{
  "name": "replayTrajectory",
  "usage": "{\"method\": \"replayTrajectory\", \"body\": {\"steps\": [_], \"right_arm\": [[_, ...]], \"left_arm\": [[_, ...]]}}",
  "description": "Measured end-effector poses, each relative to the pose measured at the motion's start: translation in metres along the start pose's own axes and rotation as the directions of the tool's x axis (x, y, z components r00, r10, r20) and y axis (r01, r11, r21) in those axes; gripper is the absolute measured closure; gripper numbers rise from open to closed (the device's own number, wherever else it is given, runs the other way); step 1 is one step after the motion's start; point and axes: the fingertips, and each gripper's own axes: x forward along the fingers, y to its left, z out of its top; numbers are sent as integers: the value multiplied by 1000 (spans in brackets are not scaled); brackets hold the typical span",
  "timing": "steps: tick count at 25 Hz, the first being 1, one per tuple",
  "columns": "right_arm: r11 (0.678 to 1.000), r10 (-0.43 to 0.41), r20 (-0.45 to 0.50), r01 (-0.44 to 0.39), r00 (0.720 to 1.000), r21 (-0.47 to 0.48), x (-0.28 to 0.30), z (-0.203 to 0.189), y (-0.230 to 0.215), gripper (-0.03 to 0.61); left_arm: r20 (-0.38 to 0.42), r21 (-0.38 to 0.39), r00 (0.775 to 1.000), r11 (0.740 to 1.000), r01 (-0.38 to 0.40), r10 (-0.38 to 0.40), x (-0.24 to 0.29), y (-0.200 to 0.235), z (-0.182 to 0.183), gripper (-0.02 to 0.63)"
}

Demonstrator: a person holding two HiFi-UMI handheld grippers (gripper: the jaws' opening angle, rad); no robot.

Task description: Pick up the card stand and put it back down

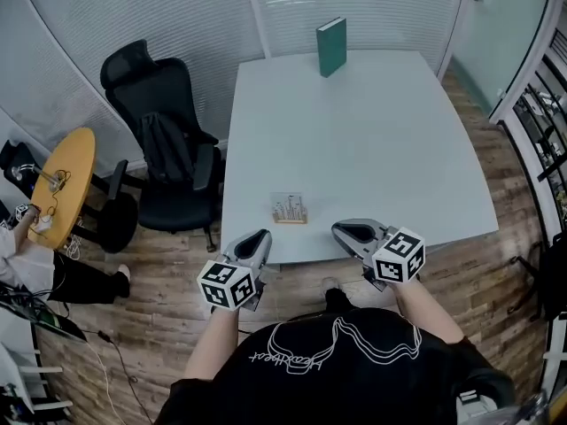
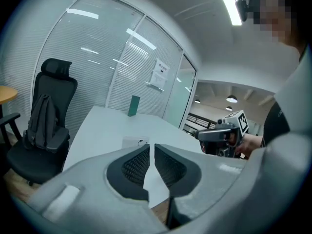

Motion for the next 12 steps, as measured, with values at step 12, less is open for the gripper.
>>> {"method": "replayTrajectory", "body": {"steps": [12], "right_arm": [[997,24,-171,-35,985,-66,62,-43,-62,482]], "left_arm": [[-133,29,991,999,25,-21,55,53,-35,490]]}}
